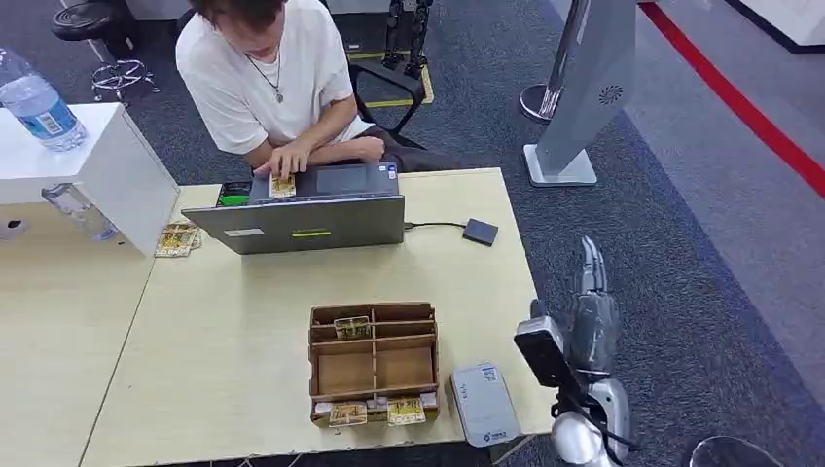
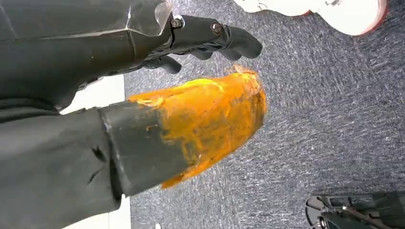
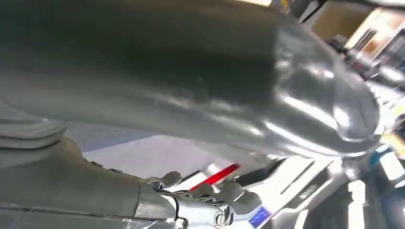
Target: Pass the card to the sensor for recognition and then transmit it.
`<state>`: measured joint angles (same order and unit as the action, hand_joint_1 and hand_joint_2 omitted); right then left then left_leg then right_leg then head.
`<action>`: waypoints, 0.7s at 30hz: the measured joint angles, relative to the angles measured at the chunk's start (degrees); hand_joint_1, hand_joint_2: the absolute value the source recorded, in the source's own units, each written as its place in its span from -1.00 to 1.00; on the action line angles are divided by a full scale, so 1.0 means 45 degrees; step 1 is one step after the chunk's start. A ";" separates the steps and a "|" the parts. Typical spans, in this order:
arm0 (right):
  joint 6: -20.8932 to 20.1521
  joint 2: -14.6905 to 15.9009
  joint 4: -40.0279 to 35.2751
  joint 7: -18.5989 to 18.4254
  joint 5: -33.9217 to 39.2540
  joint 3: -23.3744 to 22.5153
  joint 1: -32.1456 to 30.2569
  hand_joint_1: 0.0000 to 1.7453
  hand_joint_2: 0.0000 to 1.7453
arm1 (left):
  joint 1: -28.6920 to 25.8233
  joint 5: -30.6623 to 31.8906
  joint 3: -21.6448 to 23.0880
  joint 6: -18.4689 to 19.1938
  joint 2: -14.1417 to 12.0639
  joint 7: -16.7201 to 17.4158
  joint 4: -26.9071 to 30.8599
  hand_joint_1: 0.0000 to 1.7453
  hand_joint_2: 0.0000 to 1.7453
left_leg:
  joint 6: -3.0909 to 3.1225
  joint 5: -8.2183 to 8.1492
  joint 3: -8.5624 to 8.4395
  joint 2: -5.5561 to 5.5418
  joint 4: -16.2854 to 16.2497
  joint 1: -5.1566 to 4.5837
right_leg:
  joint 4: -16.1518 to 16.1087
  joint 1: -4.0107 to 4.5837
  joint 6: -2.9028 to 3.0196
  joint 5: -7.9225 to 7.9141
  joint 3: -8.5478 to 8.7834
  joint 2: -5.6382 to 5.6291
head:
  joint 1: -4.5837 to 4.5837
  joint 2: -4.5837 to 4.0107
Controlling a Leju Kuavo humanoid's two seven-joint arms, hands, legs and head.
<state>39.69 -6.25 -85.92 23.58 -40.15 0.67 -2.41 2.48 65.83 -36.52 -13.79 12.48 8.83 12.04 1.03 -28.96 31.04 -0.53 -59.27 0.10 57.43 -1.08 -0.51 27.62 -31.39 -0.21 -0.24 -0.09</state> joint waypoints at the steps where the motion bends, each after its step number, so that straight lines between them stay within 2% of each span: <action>1: 0.0000 0.0005 0.0020 0.0086 0.0178 -0.0342 -0.0110 -1.00 -1.00 | -0.0001 0.0000 -0.0048 -0.0005 -0.0005 0.0014 0.0000 -1.00 -1.00 | 0.0000 0.0000 0.0000 0.0000 0.0000 0.0000 | 0.0000 0.0000 0.0000 0.0000 -0.0001 0.0000 | 0.0000 0.0000; 7: -0.0010 0.0000 0.0428 0.0471 0.0874 -0.1899 -0.0547 -1.00 -1.00 | 0.0001 0.0005 -0.0238 -0.0083 0.0000 0.0014 0.0000 -1.00 -1.00 | 0.0000 0.0000 0.0001 0.0001 0.0000 0.0000 | 0.0000 0.0000 0.0000 0.0000 -0.0002 0.0000 | 0.0000 0.0000; 13: -0.0063 -0.0005 0.1696 0.1015 0.1423 -0.3444 -0.0597 -1.00 -1.00 | 0.0002 0.0078 -0.0384 -0.0136 0.0010 0.0053 0.0000 -1.00 -1.00 | -0.0001 0.0000 0.0001 0.0001 0.0000 0.0000 | 0.0000 0.0000 0.0000 0.0000 -0.0001 0.0000 | 0.0000 0.0000; 21: -0.0253 0.0000 0.5427 0.1932 0.2214 -0.5995 0.0181 -1.00 -1.00 | 0.0010 0.0267 -0.0549 -0.0136 0.0010 0.0199 0.0000 -1.00 -1.00 | -0.0001 0.0001 0.0000 0.0002 0.0000 0.0001 | 0.0000 0.0000 0.0000 -0.0001 0.0000 0.0000 | 0.0000 0.0000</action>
<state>38.56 -6.25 -61.50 32.28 -30.19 -26.31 -1.60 2.53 67.04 -38.99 -14.40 12.52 9.73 12.04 1.03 -28.95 31.03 -0.53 -59.27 0.11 57.43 -1.08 -0.51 27.61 -31.39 -0.21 -0.24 -0.09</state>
